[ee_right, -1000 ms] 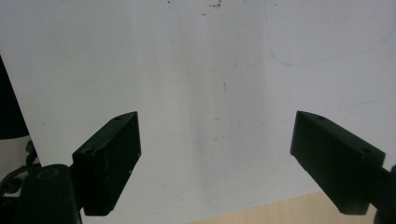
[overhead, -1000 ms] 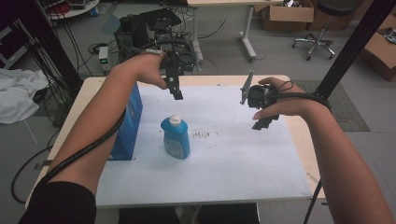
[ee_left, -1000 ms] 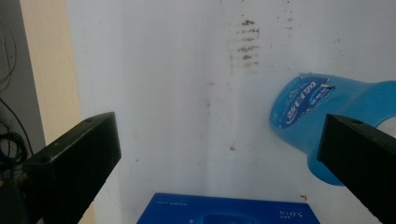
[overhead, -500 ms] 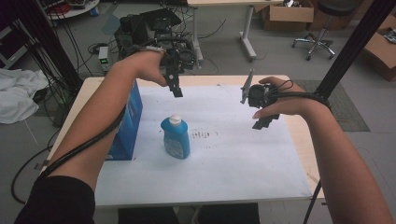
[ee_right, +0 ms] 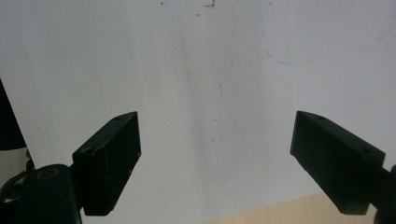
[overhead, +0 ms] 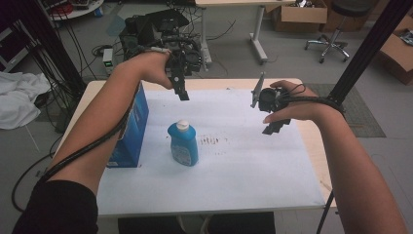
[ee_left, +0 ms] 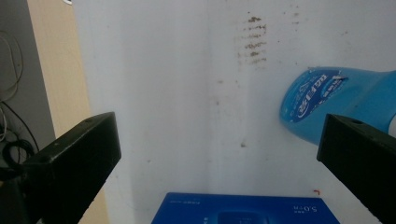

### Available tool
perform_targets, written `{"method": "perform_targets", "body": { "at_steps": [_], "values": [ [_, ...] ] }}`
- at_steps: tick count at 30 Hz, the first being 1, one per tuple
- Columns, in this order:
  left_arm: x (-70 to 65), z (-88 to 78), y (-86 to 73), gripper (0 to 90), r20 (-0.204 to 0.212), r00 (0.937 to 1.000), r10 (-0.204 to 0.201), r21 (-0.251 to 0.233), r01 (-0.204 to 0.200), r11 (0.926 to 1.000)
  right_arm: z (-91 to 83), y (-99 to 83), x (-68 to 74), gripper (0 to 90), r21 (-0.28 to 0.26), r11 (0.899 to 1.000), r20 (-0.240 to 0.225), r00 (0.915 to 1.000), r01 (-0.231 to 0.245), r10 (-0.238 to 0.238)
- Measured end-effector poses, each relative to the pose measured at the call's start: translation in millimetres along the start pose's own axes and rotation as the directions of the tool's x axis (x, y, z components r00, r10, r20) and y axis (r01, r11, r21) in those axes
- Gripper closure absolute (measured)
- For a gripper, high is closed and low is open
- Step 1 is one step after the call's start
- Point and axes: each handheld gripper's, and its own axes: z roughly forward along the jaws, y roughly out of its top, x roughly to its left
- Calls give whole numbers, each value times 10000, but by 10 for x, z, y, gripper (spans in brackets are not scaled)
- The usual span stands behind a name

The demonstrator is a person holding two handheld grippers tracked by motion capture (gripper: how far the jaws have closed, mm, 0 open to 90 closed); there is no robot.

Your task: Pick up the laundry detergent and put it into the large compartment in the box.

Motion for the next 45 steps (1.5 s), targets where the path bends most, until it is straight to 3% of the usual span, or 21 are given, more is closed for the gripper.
{"method": "perform_targets", "body": {
  "at_steps": [13, 19, 28, 38, 45],
  "values": [
    [-190, -179, -120, 1, -46, 9988, 486, -272, -487, 9984, -47, 32, 38, 163, 85, 10000, 110, 9999, -47, 46],
    [-348, -274, -189, 1, -41, 9972, 746, -441, -747, 9962, -60, 33, 66, 163, 96, 9999, 133, 9999, -56, 55],
    [-634, -396, -166, 1, 8, 9880, 1543, -160, -1543, 9879, -86, 62, 126, 163, 8, 9998, 201, 9996, -180, 180],
    [-857, -391, -142, 1, 62, 9790, 2039, -98, -2038, 9790, -91, 122, 172, 163, 49, 9999, 181, 9998, -118, 118],
    [-942, -306, -191, 1, 155, 9762, 2162, -151, -2160, 9763, -112, 144, 203, 163, -133, 9998, 296, 9994, -157, 161]
  ]
}}
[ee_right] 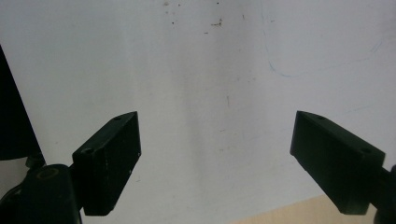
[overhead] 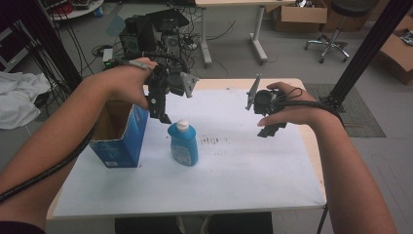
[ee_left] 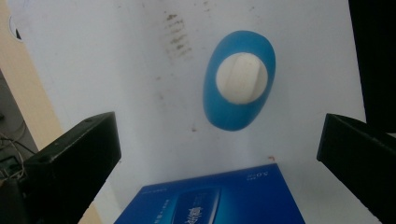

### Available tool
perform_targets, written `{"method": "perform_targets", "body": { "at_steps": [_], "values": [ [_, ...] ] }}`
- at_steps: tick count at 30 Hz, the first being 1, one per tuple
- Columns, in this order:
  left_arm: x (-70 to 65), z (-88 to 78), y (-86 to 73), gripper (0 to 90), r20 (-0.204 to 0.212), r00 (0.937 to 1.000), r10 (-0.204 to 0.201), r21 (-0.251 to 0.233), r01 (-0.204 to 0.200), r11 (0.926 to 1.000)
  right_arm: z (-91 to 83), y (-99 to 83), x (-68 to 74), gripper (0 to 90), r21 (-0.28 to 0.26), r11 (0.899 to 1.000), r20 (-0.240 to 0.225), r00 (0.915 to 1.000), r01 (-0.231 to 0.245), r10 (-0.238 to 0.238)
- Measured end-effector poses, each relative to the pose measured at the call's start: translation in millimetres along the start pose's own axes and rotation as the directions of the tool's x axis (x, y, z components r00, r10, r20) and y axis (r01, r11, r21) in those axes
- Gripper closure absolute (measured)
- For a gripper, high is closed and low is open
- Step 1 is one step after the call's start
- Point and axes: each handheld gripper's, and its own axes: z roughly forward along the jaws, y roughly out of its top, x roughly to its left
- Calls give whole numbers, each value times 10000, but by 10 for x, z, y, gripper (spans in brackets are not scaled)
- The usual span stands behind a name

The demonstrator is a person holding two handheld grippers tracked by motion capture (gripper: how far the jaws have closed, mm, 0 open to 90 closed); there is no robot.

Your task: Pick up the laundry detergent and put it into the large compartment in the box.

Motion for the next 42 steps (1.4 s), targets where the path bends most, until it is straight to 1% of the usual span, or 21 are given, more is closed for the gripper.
{"method": "perform_targets", "body": {
  "at_steps": [6, 7, 8, 9, 11, 12, 13, 15, 16, 17, 24, 25, 26, 28, 29, 30, 33, 34, 35, 36, 42],
  "values": [
    [-21, 95, -24, 1, 116, 9998, 170, 26, -170, 9999, 3, -8, 12, 163, -41, 10000, 44, 10000, -45, 46],
    [-23, 126, -27, 1, 168, 9995, 278, -5, -278, 9996, 16, -13, 22, 163, -104, 9999, 44, 9999, -122, 123],
    [-23, 126, -27, 1, 168, 9995, 278, -5, -278, 9996, 16, -13, 22, 163, -104, 9999, 44, 9999, -122, 123],
    [-29, 159, -27, 1, 212, 9990, 385, -110, -383, 9992, 35, -18, 28, 163, -74, 9999, 32, 9999, -138, 138],
    [-30, 175, -23, 1, 273, 9986, 455, -131, -452, 9989, 47, -21, 30, 163, -113, 9998, 26, 9999, -139, 139],
    [-38, 208, -12, 1, 299, 9974, 661, -166, -656, 9977, 75, -31, 39, 163, -125, 9997, -16, 9998, -194, 194],
    [-38, 208, -12, 1, 299, 9974, 661, -166, -656, 9977, 81, -34, 37, 163, -88, 9998, -9, 9999, -169, 169],
    [-45, 256, 10, 1, 404, 9950, 913, -188, -906, 9957, 102, -43, 41, 163, -93, 9997, -35, 9997, -245, 244],
    [-45, 256, 10, 1, 404, 9950, 913, -188, -906, 9957, 111, -46, 45, 163, -101, 9995, -40, 9996, -294, 293],
    [-50, 288, 22, 1, 476, 9930, 1083, -218, -1074, 9940, 114, -49, 46, 163, -78, 9995, -33, 9995, -305, 304],
    [-55, 382, 45, 1, 589, 9889, 1366, -168, -1358, 9906, 131, -55, 53, 163, -64, 9995, -31, 9995, -306, 306],
    [-56, 393, 42, 1, 633, 9890, 1338, -196, -1328, 9910, 133, -56, 53, 163, -60, 9995, -42, 9995, -310, 309],
    [-57, 402, 38, 1, 633, 9877, 1426, -196, -1417, 9897, 134, -56, 53, 163, -61, 9995, -43, 9995, -305, 304],
    [-55, 414, 32, 1, 686, 9871, 1443, -226, -1431, 9894, 135, -57, 53, 163, -54, 9995, -40, 9995, -312, 312],
    [-47, 441, 15, 1, 764, 9867, 1435, -398, -1408, 9892, 140, -59, 55, 163, -81, 9994, -47, 9994, -351, 351],
    [-43, 460, 7, 1, 808, 9860, 1460, -433, -1429, 9888, 144, -60, 55, 163, -93, 9993, -53, 9993, -360, 359],
    [-38, 507, -8, 1, 819, 9859, 1460, -417, -1430, 9888, 163, -61, 50, 163, -81, 9993, -24, 9993, -361, 361],
    [-31, 560, -21, 1, 858, 9858, 1442, -458, -1406, 9890, 170, -62, 52, 163, -87, 9992, -50, 9993, -383, 382],
    [-31, 560, -21, 1, 858, 9858, 1442, -458, -1406, 9890, 170, -62, 52, 163, -87, 9992, -50, 9993, -383, 382],
    [-29, 605, -25, 1, 900, 9849, 1478, -455, -1442, 9885, 189, -63, 51, 163, -96, 9992, -58, 9992, -385, 385],
    [-41, 684, -12, 1, 972, 9833, 1538, -463, -1499, 9876, 223, -63, 52, 163, -54, 9994, -96, 9993, -350, 350]
  ]
}}
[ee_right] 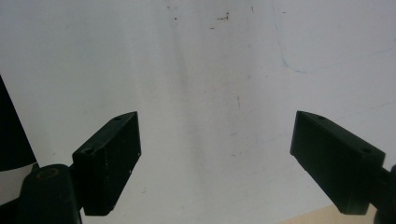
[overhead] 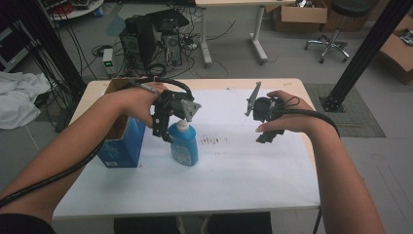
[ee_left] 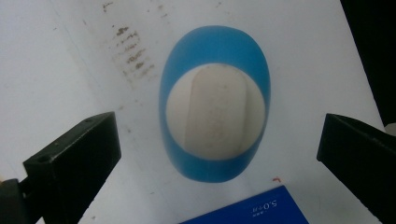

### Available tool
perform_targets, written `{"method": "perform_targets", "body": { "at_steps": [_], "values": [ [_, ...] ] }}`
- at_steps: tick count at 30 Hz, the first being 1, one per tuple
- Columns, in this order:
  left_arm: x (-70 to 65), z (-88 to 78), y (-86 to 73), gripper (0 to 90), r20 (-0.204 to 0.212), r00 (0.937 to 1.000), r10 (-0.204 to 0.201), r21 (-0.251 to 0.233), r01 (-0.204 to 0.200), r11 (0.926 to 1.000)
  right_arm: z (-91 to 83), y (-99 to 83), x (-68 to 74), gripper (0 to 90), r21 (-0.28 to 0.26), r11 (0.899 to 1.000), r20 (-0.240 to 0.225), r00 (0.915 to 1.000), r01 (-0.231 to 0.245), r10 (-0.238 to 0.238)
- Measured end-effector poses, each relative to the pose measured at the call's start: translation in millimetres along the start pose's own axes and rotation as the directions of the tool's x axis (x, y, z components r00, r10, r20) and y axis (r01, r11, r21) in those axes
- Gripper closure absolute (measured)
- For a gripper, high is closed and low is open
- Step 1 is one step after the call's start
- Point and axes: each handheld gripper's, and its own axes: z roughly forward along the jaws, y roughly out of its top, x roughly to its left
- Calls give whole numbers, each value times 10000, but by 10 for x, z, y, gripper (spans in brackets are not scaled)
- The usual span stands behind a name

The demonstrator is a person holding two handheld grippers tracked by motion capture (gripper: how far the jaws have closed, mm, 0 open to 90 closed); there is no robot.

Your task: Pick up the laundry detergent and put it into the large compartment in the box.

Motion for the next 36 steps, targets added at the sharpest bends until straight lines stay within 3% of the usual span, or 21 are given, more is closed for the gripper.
{"method": "perform_targets", "body": {
  "at_steps": [24, 26, 36],
  "values": [
    [20, 284, 89, 1, 140, 9995, 273, 319, -277, 9991, 58, 30, 8, 163, 35, 9999, -51, 9999, 112, -111],
    [10, 313, 95, 1, 231, 9997, 127, 451, -138, 9989, 73, 31, 6, 163, -30, 9999, -65, 9999, 121, -121],
    [20, 403, 106, 2, 34, 9999, 153, 727, -155, 9972, 91, 43, 8, 163, -6, 9999, -93, 9998, 147, -147]
  ]
}}
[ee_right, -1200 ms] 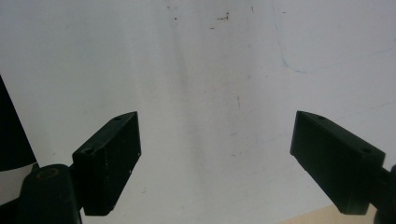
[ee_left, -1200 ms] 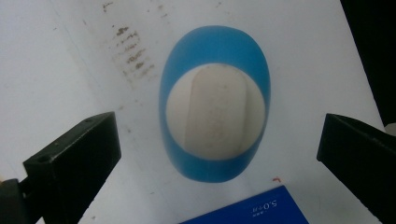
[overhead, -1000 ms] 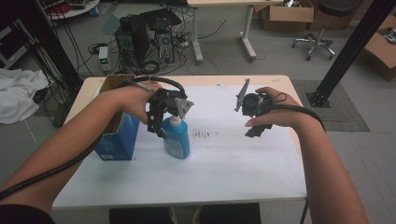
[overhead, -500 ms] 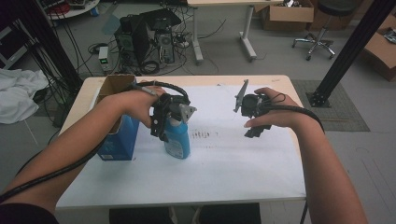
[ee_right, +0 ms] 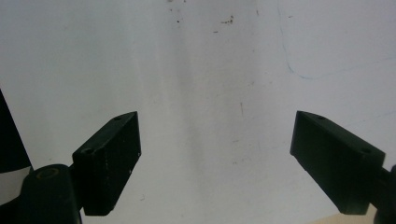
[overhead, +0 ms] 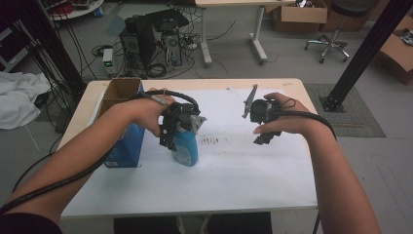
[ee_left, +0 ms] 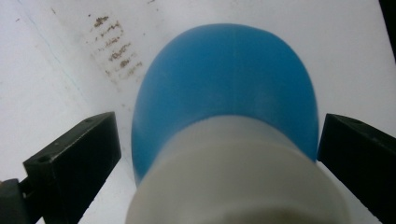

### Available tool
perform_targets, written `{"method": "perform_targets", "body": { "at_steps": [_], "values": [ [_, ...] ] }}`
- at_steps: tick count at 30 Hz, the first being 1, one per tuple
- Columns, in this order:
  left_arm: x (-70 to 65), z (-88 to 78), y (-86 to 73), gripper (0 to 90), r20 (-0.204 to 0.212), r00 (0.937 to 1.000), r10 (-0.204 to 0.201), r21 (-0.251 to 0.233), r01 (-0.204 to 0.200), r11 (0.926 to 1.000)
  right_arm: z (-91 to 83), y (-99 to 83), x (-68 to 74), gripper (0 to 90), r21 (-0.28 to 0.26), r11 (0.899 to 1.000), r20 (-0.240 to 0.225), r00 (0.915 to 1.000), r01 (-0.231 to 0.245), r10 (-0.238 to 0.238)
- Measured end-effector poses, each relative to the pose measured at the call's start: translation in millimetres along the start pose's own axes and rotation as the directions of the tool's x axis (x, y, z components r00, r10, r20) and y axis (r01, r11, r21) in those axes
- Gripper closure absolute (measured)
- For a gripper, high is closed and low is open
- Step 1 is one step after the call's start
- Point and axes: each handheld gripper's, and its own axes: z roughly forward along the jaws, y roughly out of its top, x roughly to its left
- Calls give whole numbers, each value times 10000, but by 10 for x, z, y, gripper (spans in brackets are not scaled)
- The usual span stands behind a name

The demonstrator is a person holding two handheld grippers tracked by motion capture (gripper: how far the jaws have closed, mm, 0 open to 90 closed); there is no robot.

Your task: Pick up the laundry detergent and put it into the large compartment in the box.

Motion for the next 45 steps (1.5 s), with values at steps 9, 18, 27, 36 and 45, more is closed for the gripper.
{"method": "perform_targets", "body": {
  "at_steps": [9, 18, 27, 36, 45],
  "values": [
    [-12, -8, 16, 43, -184, 9998, -9, -4, 9, 10000, 7, -21, 8, 163, -4, 10000, 1, 10000, -26, 26],
    [-18, -19, 29, 129, -222, 9997, 126, 188, -122, 9997, 21, -29, 14, 163, -77, 10000, 39, 10000, -13, 14],
    [-13, -26, 27, 172, -187, 9998, 48, 290, -42, 9996, 28, -16, 13, 163, -102, 9999, 46, 10000, -24, 24],
    [-10, -3, 14, 226, -31, 10000, 53, 430, -51, 9991, 39, -6, 9, 163, -67, 10000, 30, 10000, -25, 26],
    [-9, -13, 20, 288, 54, 9999, 149, 433, -152, 9989, 45, -7, 6, 163, -42, 10000, 50, 10000, -52, 52]
  ]
}}
